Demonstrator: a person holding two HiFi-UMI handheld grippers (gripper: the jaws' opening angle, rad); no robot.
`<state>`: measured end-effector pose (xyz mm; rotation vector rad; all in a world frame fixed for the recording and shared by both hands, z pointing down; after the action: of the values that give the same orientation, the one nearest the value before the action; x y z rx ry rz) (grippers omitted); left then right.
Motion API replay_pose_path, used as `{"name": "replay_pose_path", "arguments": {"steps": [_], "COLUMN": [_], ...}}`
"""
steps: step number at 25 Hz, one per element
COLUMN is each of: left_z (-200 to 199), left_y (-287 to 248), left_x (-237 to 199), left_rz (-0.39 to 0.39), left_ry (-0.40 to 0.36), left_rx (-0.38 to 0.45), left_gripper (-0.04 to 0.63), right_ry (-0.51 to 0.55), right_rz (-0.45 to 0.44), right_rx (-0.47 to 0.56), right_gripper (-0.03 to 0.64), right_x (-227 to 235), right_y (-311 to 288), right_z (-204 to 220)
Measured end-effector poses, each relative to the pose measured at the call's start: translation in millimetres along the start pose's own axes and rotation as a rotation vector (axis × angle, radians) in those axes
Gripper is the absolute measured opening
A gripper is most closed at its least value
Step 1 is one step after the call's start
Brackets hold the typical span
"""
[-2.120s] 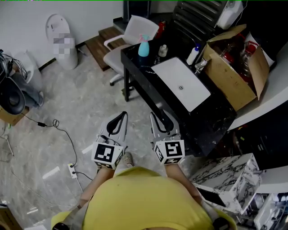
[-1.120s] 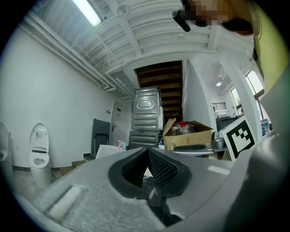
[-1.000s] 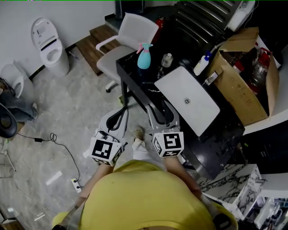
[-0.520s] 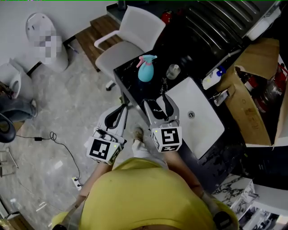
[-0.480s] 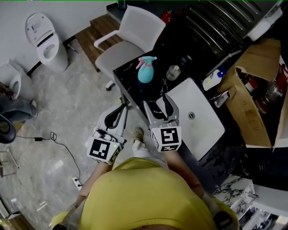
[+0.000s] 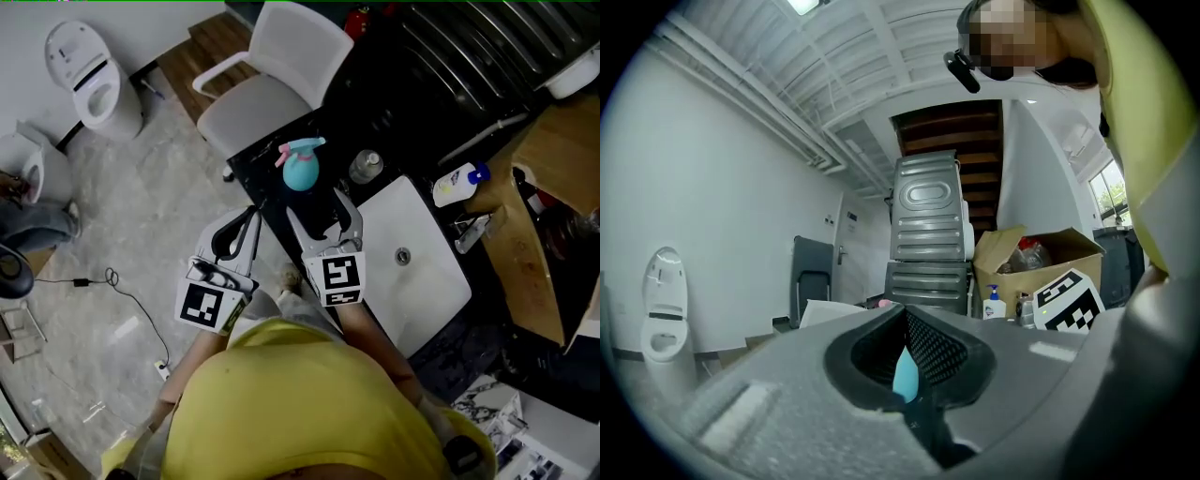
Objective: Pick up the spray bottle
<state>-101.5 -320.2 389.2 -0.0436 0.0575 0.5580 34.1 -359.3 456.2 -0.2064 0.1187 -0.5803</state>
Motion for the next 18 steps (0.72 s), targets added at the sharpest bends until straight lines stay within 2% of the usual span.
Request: {"name": "replay_pose_path", "arguments": {"steps": [7,18], "left_z": [8.5,24.6], "left_y": [-27.1,-58.4], "left_x": [-18.2,-47.5], "left_rz": [0.026,0.132], "left_ry": [-0.008,-0.016], "left_rx": [-0.038,-0.1], "left_gripper": [0.002,0.002], "right_ry": [-0.029,-0.034], "right_rz": [0.007,0.089], "right_rx": [-0.064,-0.155], "right_gripper": [0.344,0.365], "right_x": [11.6,22.9], "right_y": [-32.4,-73.8], "right_z": [14.8,36.1]}}
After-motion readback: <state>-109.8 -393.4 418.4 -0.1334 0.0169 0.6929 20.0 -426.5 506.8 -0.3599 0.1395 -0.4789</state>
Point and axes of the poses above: the fingertips, and each gripper's own axes: y backward along the fingers, x to its right, z out of its underside, the point moved 5 cm from there along y, backward along the fingers
